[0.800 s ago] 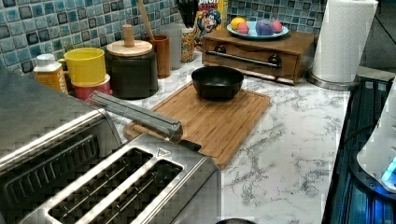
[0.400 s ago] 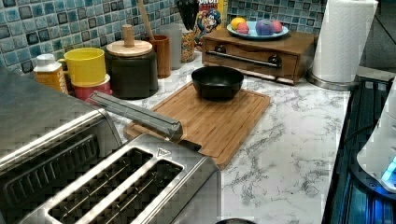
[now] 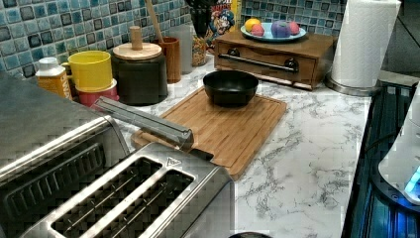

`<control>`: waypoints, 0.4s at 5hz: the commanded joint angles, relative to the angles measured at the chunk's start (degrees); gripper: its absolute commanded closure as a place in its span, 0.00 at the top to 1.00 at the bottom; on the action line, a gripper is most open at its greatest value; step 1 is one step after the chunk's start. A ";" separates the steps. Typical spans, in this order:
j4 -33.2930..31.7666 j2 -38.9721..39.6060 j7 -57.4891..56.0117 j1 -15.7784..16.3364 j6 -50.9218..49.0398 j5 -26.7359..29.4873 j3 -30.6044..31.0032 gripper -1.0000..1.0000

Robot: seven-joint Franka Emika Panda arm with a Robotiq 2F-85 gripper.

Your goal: Pick up the bowl.

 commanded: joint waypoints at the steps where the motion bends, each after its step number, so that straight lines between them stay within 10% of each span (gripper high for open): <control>1: -6.89 -6.58 -5.76 -6.83 1.00 -2.88 -6.81 0.00; 2: -7.71 -6.45 -5.07 -6.48 2.58 -4.29 -8.48 0.50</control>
